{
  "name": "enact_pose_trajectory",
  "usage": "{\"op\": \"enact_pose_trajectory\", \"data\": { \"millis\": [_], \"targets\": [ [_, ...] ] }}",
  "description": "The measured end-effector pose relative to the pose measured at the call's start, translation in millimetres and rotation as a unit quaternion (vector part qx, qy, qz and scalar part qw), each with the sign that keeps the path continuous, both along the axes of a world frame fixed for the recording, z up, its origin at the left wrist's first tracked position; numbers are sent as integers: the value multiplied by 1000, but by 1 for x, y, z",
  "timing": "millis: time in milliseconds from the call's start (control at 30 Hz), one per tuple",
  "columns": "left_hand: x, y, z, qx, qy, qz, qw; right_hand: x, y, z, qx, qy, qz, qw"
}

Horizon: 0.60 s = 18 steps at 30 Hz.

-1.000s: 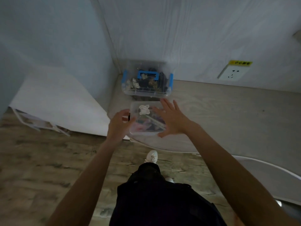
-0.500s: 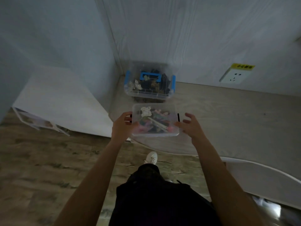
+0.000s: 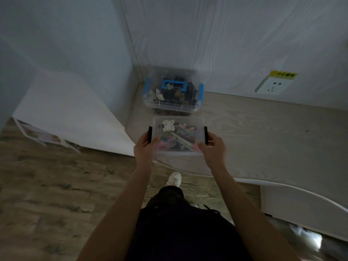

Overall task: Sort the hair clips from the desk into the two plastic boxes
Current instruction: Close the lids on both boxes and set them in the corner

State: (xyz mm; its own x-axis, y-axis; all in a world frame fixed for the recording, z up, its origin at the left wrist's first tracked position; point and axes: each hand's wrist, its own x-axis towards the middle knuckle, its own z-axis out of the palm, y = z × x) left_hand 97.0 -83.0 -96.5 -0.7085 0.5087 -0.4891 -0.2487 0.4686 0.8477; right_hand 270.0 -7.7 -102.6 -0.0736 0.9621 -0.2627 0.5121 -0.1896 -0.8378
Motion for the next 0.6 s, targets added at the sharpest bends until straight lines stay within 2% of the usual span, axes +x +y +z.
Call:
{"op": "enact_pose_trajectory", "data": {
  "millis": [233,433,600],
  "targets": [
    [2,-3,-7,17,113,-29,993,0,-9,1,76,-62,43,994],
    [-1,-3,-12,5,160,-61,985,0,-10,6,95,-105,63,988],
    [-1,-9,-4,-4,173,-93,981,2,-15,18,38,-48,45,997]
  ]
}}
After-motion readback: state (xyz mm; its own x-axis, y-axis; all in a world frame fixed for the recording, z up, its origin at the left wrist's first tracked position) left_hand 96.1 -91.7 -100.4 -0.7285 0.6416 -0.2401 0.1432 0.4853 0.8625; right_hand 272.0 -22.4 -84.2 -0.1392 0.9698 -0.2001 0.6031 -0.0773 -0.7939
